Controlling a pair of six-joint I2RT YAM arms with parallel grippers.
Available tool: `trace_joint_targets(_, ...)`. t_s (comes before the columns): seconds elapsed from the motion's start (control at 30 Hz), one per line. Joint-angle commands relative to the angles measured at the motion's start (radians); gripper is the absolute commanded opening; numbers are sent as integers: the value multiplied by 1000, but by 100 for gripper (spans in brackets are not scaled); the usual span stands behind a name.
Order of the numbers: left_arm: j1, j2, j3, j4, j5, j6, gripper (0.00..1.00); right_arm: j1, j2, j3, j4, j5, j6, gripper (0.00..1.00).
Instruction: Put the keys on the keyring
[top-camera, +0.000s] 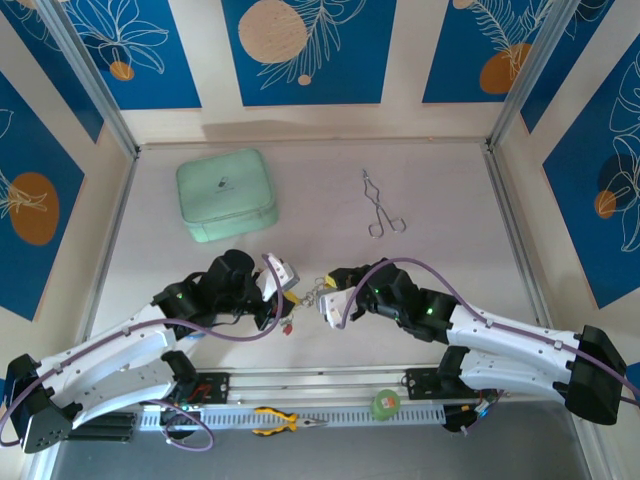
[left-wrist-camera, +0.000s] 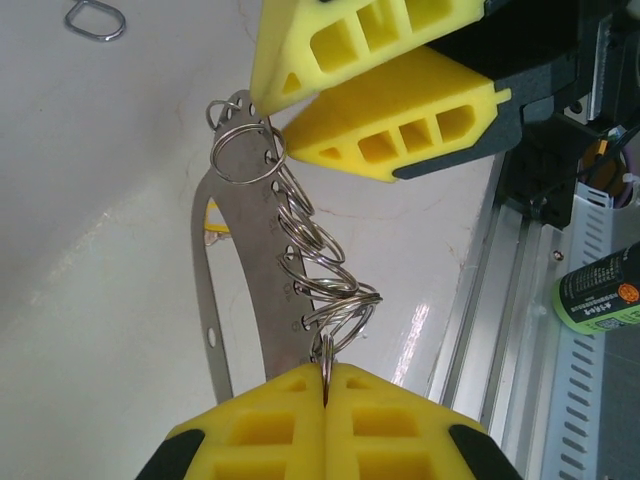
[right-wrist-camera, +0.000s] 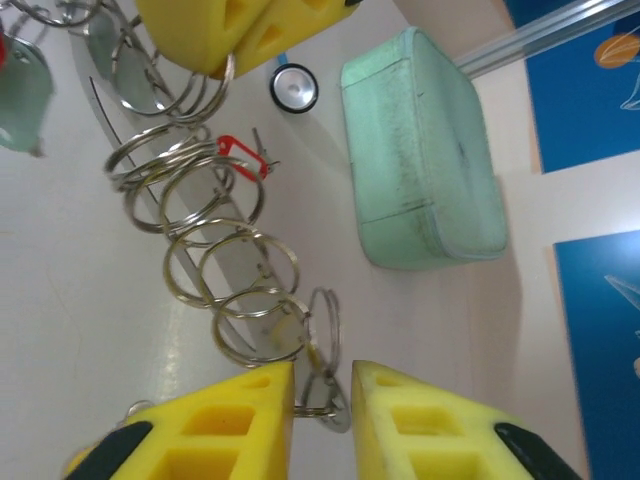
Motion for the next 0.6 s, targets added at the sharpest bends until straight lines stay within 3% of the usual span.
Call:
trace_joint_targets(0.0, 3, 4, 25, 27, -47, 73, 0, -9, -33, 48, -114, -60, 100, 31)
trace_joint_targets(0.2, -10, 26, 13, 80, -145, 245, 0, -110, -87, 140, -297, -208, 426, 45)
trace_joint_targets(0.33, -20, -14, -51, 137, -161, 487, 0, -292, -79, 221, -437, -531, 642, 49)
trace_joint_targets(0.57, -19, -51, -136, 132, -144, 888, 0, -435, 13, 304, -534, -863, 626, 46)
